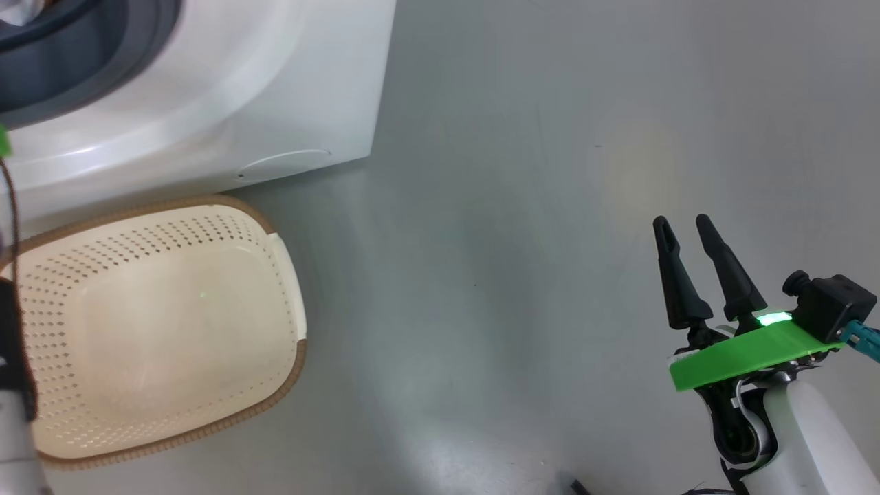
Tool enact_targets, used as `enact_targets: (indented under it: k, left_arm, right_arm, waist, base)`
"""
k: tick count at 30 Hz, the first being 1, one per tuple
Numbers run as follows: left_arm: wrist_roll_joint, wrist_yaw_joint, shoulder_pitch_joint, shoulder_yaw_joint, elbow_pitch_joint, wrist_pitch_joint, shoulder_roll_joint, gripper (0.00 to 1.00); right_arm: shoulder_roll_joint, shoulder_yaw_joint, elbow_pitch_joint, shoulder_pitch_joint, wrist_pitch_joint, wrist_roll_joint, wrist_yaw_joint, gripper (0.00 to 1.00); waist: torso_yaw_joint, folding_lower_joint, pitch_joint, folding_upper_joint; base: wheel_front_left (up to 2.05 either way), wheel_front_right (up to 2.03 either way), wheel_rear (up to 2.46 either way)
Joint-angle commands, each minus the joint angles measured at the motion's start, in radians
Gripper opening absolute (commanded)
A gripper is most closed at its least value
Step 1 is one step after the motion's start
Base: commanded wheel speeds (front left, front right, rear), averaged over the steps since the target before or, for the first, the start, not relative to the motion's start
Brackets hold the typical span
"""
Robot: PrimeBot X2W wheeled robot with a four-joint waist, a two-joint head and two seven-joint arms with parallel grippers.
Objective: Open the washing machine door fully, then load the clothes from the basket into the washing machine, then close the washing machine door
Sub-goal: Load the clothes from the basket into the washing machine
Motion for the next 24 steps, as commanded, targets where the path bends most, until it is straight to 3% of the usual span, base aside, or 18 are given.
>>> enact_targets:
  k: [1, 24]
  left_arm:
    - [0.008, -0.002, 0.031, 0.008, -0.035, -0.005, 0.038, 1.00]
    - [0.012, -0.002, 0.472, -0.014, -0.226, -0.005, -0.114, 1.00]
  right_arm:
    - [-0.018, 0.012, -0.022, 0.000, -0.008, -0.011, 0.002, 1.00]
    - [-0.093, -0.009, 0.001, 0.109, -0.008, -0.012, 0.002, 1.00]
  waist:
    - [0.010, 0.0000, -0.009, 0.0000]
    - [0.144, 0.0000, -0.217, 0.0000]
  base:
    - [0.00, 0.00, 0.00]
    - [0.00, 0.00, 0.00]
